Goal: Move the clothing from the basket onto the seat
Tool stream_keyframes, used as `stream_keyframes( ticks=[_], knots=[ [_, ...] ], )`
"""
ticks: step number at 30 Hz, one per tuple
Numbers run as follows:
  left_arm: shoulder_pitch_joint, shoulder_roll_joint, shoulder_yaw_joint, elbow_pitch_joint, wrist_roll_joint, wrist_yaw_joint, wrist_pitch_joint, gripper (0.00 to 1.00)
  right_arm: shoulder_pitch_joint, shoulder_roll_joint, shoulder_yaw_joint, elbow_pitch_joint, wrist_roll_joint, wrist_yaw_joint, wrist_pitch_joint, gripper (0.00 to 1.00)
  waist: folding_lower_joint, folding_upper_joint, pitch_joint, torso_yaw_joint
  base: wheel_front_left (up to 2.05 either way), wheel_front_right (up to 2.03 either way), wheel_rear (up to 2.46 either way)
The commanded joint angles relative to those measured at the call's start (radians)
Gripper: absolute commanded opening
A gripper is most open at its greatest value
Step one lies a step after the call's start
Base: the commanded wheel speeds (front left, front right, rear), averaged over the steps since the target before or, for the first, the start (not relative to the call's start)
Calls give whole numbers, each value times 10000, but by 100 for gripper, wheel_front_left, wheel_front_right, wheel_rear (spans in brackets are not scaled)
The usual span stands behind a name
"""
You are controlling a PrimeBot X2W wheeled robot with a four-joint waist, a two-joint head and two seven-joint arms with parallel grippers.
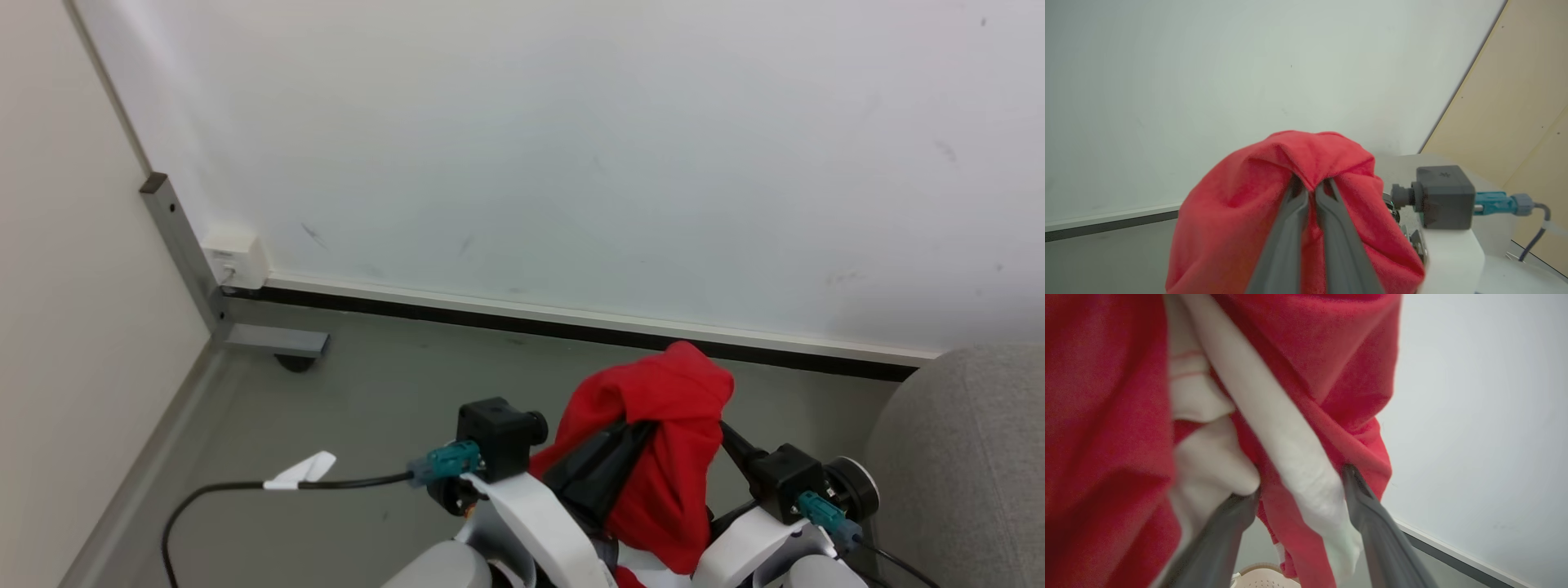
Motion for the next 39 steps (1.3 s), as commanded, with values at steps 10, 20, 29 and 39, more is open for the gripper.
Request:
stream_keyframes(
  ticks=[10,20,29,39],
  knots=[
    [291,16,-345,-110,-77,-68,266,0,-271,-22,-433,144,-504,-21,10,0,0,0,-19,501,0,0,0],
    [343,176,-95,113,-227,84,59,14,213,-22,-652,-307,416,-21,10,0,0,0,27,313,0,0,0],
    [357,267,-17,63,-205,-69,-369,100,465,-24,-1280,-1010,1489,-21,10,0,0,0,212,-492,0,0,0],
    [255,714,-33,-4,502,32,-999,100,394,-50,-2376,-1628,1478,-21,8,0,0,0,614,-2535,0,0,0]
  ],
)
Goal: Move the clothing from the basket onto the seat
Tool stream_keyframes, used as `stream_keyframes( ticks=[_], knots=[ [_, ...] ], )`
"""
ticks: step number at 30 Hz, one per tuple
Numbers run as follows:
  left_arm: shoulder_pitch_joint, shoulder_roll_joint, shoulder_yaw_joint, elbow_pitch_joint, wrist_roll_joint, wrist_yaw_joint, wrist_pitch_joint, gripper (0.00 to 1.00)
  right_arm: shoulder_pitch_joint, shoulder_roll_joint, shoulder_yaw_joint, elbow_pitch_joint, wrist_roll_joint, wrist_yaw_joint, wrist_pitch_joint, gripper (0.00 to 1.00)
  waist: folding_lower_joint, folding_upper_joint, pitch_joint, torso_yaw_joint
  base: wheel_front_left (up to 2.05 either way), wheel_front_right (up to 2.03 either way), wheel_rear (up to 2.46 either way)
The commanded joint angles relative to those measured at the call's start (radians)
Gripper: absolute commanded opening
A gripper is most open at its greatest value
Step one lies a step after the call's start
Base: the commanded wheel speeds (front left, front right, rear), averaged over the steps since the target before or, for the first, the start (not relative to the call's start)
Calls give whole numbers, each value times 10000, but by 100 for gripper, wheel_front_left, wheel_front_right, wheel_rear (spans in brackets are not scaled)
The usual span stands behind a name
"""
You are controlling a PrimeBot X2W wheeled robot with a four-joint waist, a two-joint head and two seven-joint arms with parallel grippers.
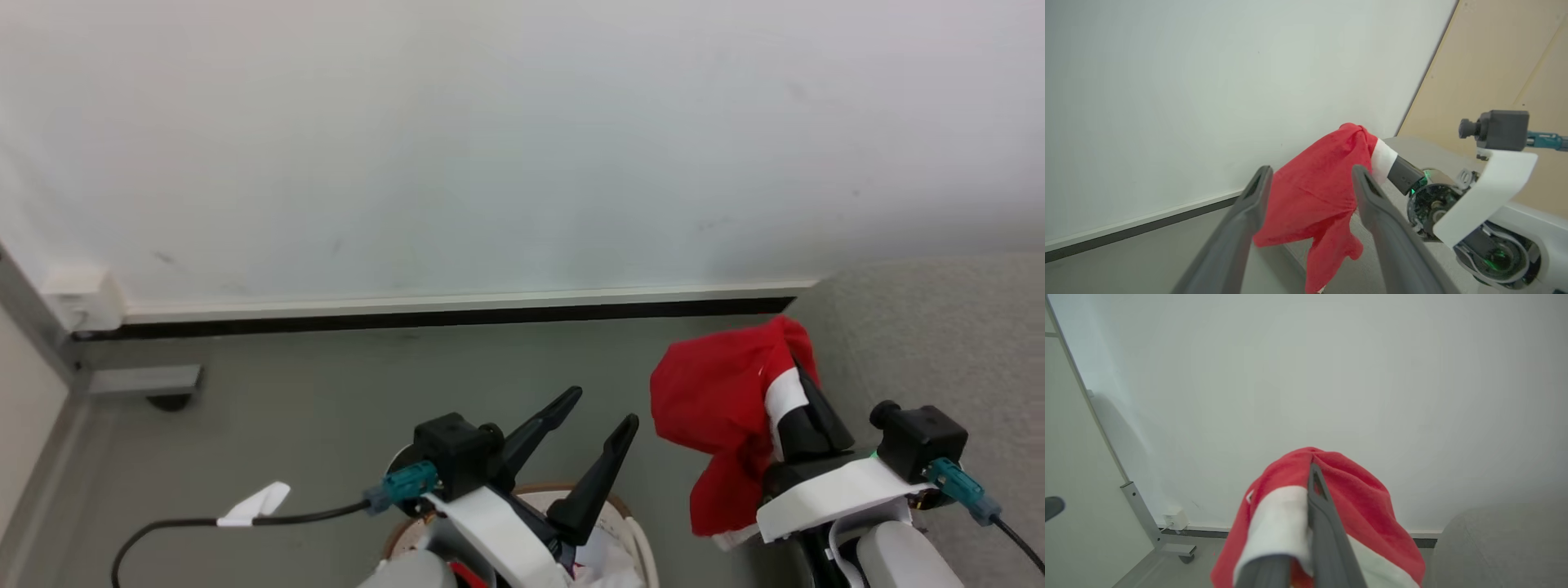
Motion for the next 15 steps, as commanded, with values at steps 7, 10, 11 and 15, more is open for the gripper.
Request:
stream_keyframes(
  ticks=[7,10,11,15],
  knots=[
    [-205,207,-127,235,663,-44,-488,100,180,-335,-773,-676,-302,-21,6,0,-1,0,586,-2153,0,0,0],
    [-228,265,-136,351,797,-48,-673,100,340,-417,-1216,-1052,-409,-21,9,0,-1,0,704,-2737,0,0,0],
    [-243,280,-125,403,849,-28,-707,100,412,-453,-1375,-1187,-443,-20,22,0,-1,0,736,-2906,0,0,0],
    [-242,288,-70,530,994,-14,-846,100,653,-584,-1807,-1725,-554,-21,170,0,-1,0,817,-3500,0,0,0]
  ],
)
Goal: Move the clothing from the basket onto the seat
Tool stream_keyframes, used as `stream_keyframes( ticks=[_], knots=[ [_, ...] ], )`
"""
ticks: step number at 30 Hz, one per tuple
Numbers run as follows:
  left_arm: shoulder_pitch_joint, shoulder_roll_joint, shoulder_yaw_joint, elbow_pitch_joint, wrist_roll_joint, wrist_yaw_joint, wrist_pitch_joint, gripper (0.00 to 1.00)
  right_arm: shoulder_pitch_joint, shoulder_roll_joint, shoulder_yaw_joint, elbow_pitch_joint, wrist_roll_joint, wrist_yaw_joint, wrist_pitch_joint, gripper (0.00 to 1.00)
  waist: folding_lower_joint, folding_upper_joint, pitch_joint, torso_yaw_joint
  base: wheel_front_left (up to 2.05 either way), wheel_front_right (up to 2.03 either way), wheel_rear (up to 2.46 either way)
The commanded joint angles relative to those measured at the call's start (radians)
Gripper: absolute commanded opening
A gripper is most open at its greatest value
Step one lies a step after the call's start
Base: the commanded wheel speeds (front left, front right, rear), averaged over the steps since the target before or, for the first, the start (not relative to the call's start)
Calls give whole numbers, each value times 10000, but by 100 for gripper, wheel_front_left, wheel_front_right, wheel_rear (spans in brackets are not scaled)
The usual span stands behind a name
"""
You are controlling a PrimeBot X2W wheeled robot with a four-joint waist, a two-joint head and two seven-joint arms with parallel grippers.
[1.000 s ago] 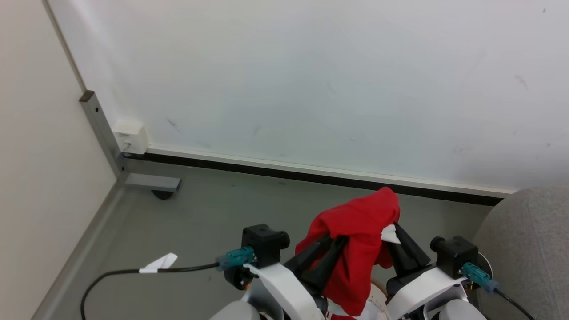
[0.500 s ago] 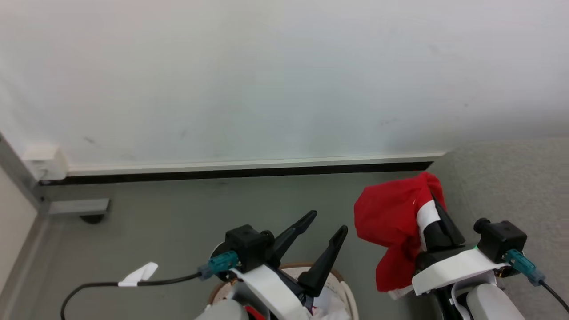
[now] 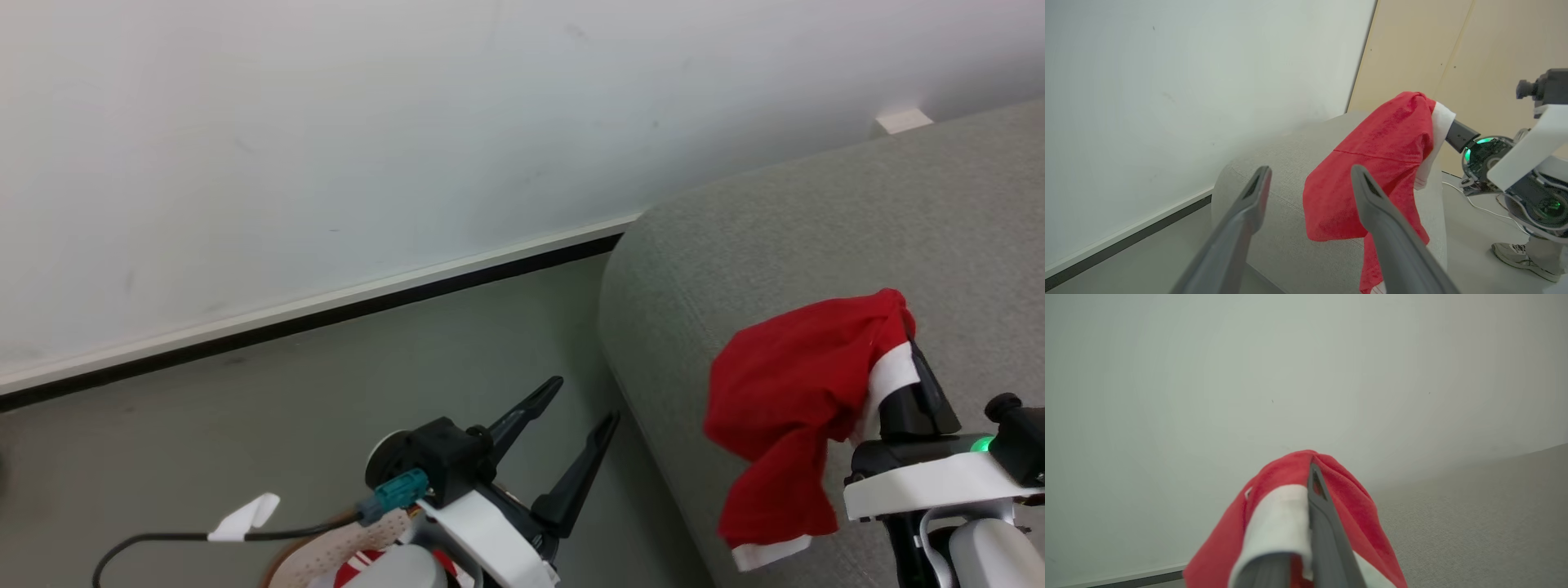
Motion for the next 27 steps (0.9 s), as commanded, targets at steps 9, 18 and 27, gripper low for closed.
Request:
stream_keyframes(
  ticks=[9,18,27],
  knots=[
    [-134,61,-15,190,422,-125,-208,100,332,45,-447,-930,-88,-21,374,0,-1,-1,423,-1212,0,0,0],
    [-691,68,-153,79,805,-265,-160,100,-1341,-579,-951,-1480,-458,-21,860,0,-1,-1,1324,-1011,0,0,0],
    [-1769,344,-152,-409,1109,-482,318,100,-4057,-1590,-2020,-924,-894,-21,1419,0,-1,-1,3520,137,0,0,0]
  ],
)
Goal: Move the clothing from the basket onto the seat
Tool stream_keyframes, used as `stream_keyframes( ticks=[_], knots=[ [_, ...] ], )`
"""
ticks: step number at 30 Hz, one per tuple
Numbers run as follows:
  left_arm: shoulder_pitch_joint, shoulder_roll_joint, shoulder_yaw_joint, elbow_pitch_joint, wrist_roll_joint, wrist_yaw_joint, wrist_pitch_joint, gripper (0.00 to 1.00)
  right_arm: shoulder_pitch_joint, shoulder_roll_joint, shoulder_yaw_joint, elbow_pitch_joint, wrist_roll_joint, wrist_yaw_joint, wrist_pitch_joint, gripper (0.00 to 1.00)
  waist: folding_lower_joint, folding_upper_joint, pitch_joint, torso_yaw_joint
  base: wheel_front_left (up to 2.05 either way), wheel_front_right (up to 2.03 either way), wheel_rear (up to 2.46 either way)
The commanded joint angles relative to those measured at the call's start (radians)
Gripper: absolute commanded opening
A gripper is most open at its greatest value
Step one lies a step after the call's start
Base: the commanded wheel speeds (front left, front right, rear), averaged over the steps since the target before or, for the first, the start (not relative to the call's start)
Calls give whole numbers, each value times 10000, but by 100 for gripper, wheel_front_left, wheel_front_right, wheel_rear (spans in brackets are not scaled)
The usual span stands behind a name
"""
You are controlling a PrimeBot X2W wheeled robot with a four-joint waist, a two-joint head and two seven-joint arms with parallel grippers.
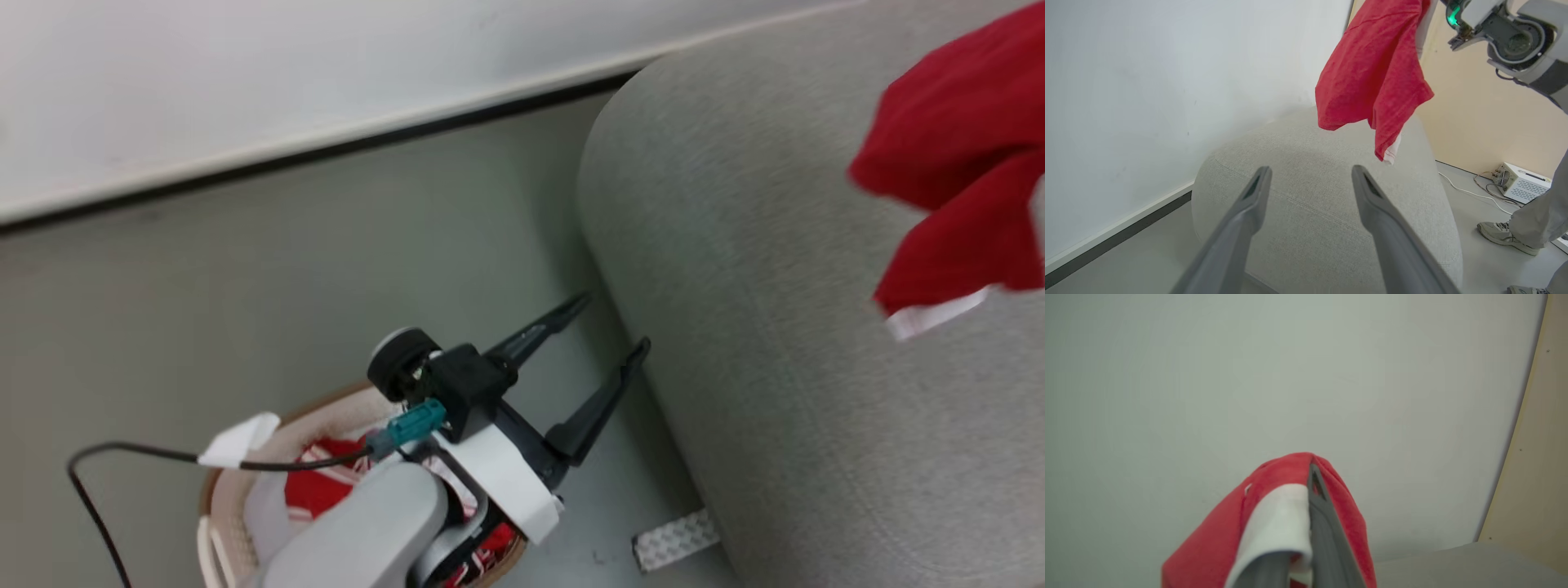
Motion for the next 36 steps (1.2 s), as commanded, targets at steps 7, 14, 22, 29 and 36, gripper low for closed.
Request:
stream_keyframes(
  ticks=[7,14,22,29,36],
  knots=[
    [-619,263,-5,-184,244,-190,91,100,-1895,-1363,-729,1590,-385,-21,412,0,-2,-1,2209,1575,0,0,0],
    [-936,122,-19,-69,269,-246,-94,100,-2844,-2456,-1089,3909,-1360,-21,959,0,-2,-1,2807,2331,0,0,0],
    [-956,159,13,182,176,-268,-262,100,-3336,-2702,-1126,7082,-2835,-23,2952,13,-2,-1,2748,2511,0,0,0],
    [-713,253,0,416,139,-180,-318,100,-3422,-2401,-815,7907,-2657,-23,3237,100,-2,-1,2198,2306,0,0,0],
    [-296,209,34,716,-115,-80,-409,100,-3184,-2289,241,7997,-2157,-23,3266,100,-2,-1,947,2053,0,0,0]
  ],
)
